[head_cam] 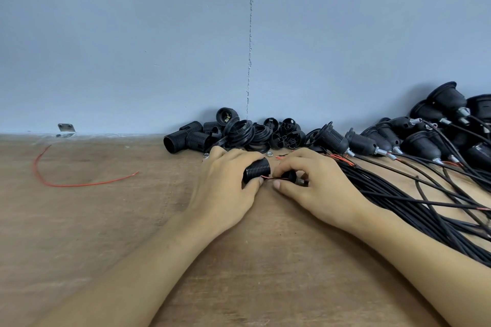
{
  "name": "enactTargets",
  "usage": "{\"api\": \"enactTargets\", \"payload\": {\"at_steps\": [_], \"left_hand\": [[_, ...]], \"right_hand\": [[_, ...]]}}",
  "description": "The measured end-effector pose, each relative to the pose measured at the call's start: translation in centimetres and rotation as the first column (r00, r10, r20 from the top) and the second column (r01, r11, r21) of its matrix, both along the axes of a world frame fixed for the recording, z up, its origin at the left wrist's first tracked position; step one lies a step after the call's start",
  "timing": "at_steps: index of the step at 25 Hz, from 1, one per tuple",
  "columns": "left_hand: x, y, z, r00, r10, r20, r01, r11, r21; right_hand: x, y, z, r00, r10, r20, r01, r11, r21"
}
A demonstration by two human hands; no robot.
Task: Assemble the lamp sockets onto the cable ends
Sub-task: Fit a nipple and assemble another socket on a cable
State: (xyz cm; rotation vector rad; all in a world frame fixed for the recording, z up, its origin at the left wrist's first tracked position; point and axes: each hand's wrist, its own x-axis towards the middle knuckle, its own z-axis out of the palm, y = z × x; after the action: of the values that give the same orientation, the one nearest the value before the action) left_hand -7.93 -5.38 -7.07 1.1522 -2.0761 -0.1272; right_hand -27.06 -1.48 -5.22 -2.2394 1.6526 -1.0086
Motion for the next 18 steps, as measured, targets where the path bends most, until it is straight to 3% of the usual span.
{"api": "enactTargets", "payload": {"at_steps": [3,8,13,18], "left_hand": [[0.02,0.24,0.11,0.996,-0.003,-0.086,0.010,0.996,0.085],[0.52,0.24,0.05,0.996,-0.028,-0.086,0.036,0.995,0.093],[0.70,0.15,-0.04,0.975,-0.109,-0.196,0.137,0.982,0.132],[0.68,0.12,0.01,0.949,-0.146,-0.281,0.204,0.960,0.191]], "right_hand": [[0.01,-0.06,-0.07,0.999,-0.022,-0.043,0.022,1.000,0.001],[0.22,0.10,0.13,0.998,-0.038,-0.046,0.038,0.999,0.000],[0.06,0.19,0.21,0.983,-0.102,0.150,0.092,0.993,0.074],[0.09,-0.03,0.10,0.931,-0.106,0.348,0.042,0.982,0.185]]}}
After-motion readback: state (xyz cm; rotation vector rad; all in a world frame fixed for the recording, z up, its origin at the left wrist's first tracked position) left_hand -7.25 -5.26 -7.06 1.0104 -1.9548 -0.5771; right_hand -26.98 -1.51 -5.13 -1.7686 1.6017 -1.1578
